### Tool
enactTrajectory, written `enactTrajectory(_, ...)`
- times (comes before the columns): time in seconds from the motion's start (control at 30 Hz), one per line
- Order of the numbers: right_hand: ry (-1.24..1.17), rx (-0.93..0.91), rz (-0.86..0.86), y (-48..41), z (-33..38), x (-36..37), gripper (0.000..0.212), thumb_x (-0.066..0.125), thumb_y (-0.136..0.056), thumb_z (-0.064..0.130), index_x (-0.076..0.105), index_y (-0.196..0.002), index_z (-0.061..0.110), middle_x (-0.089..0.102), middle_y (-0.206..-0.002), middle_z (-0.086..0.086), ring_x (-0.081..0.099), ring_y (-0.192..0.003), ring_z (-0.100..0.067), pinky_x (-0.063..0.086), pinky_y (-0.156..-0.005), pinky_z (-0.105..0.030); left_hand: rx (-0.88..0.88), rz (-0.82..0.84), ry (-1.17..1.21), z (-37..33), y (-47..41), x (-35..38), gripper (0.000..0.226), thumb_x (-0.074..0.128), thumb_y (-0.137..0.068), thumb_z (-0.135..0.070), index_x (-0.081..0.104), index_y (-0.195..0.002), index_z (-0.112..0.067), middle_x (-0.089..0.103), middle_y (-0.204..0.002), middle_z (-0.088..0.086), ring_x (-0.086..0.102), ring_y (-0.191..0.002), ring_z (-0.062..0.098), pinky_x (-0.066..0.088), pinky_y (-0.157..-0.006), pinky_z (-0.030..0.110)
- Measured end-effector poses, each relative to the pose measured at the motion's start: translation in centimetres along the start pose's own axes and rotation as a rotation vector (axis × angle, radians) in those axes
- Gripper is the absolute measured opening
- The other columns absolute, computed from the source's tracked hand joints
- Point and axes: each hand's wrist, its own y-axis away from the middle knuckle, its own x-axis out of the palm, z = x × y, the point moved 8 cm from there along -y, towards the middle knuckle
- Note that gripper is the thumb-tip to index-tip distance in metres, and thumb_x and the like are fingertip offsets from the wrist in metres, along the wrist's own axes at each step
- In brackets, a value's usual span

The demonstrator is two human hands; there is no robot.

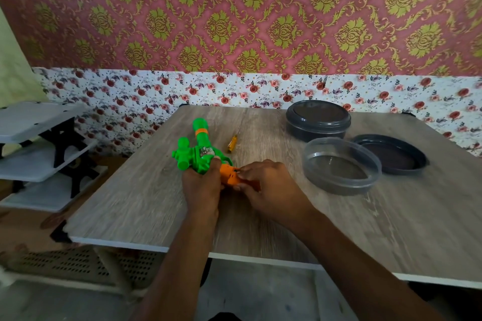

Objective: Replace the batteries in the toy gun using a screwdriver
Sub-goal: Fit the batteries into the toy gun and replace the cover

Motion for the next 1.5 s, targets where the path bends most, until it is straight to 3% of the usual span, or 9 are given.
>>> enactTrajectory(0.2,-0.030,0.068,-0.045,-0.2,-0.1,-0.2,0.034,0.069,-0.089,0.036,0.077,-0.117,0.018,0.068,-0.129,-0.001,0.061,-0.117,-0.021,0.050,-0.103,-0.039,-0.083,0.047,0.152,-0.2,0.1,0.4,0.012,0.066,-0.097,-0.016,0.069,-0.108,-0.013,0.074,-0.089,0.009,0.073,-0.077,0.023,0.058,-0.064,0.035)
enactTrajectory(0.3,-0.077,0.123,-0.074,-0.2,-0.2,-0.5,0.035,0.075,-0.090,0.032,0.075,-0.122,0.019,0.057,-0.144,-0.007,0.055,-0.129,-0.019,0.038,-0.103,-0.018,-0.141,0.057,0.224,-0.1,0.2,0.4,0.024,0.065,-0.098,-0.018,0.065,-0.121,-0.008,0.075,-0.095,0.010,0.074,-0.076,0.019,0.058,-0.061,0.031)
enactTrajectory(0.47,-0.143,0.143,-0.061,-0.3,0.3,-0.8,0.034,0.076,-0.090,0.029,0.075,-0.123,0.018,0.070,-0.127,-0.006,0.064,-0.112,-0.015,0.027,-0.086,0.009,-0.161,0.034,0.244,0.1,0.1,0.1,0.039,0.066,-0.097,-0.020,0.059,-0.133,-0.006,0.073,-0.114,0.019,0.074,-0.090,0.026,0.062,-0.064,0.034)
enactTrajectory(0.73,-0.121,0.100,-0.075,-0.2,0.2,-1.4,0.035,0.078,-0.089,0.025,0.074,-0.123,0.017,0.070,-0.130,-0.010,0.064,-0.120,-0.019,0.023,-0.090,0.009,-0.141,0.052,0.230,-0.1,0.3,0.3,0.031,0.066,-0.098,-0.022,0.065,-0.124,-0.005,0.077,-0.100,0.014,0.076,-0.084,0.022,0.061,-0.062,0.032)
enactTrajectory(0.93,-0.062,0.067,-0.046,-0.7,0.2,-0.7,0.026,0.073,-0.091,0.016,0.078,-0.116,0.010,0.076,-0.113,-0.011,0.068,-0.106,-0.023,0.042,-0.092,-0.015,-0.160,0.039,0.244,-0.1,0.3,0.3,0.013,0.066,-0.098,-0.020,0.065,-0.109,-0.014,0.074,-0.103,0.015,0.075,-0.097,0.031,0.063,-0.074,0.047)
enactTrajectory(1.1,-0.198,0.258,-0.061,-1.4,-1.6,-0.1,0.025,0.080,-0.084,0.015,0.081,-0.108,0.017,0.076,-0.113,0.000,0.065,-0.104,-0.007,0.035,-0.079,0.006,-0.168,0.034,0.236,0.0,0.2,0.1,0.014,0.065,-0.098,-0.021,0.064,-0.111,-0.016,0.072,-0.111,0.019,0.073,-0.101,0.032,0.063,-0.075,0.048)
enactTrajectory(1.3,-0.295,0.372,-0.018,-2.4,-2.9,0.4,0.019,0.086,-0.077,0.021,0.083,-0.095,0.025,0.076,-0.107,0.006,0.063,-0.107,-0.005,0.039,-0.072,-0.001,-0.173,0.023,0.259,0.0,0.2,-0.1,0.012,0.063,-0.100,-0.016,0.063,-0.112,-0.014,0.074,-0.104,0.015,0.074,-0.095,0.028,0.063,-0.071,0.045)
enactTrajectory(1.4,-0.365,0.300,-0.035,-2.3,-3.0,-0.8,0.017,0.080,-0.087,0.028,0.083,-0.103,0.025,0.078,-0.109,0.006,0.067,-0.106,-0.003,0.044,-0.082,-0.008,-0.198,0.016,0.312,-0.1,0.3,-0.1,0.013,0.062,-0.100,-0.014,0.060,-0.113,-0.017,0.073,-0.101,0.011,0.074,-0.090,0.024,0.063,-0.073,0.046)
enactTrajectory(1.5,-0.347,0.281,-0.140,-1.5,-4.3,-2.5,0.019,0.069,-0.097,0.016,0.080,-0.111,0.021,0.077,-0.115,0.002,0.068,-0.109,-0.005,0.047,-0.090,-0.012,-0.201,0.031,0.339,-0.1,0.3,0.0,0.015,0.062,-0.100,-0.012,0.058,-0.107,-0.025,0.071,-0.104,0.007,0.073,-0.092,0.023,0.060,-0.076,0.049)
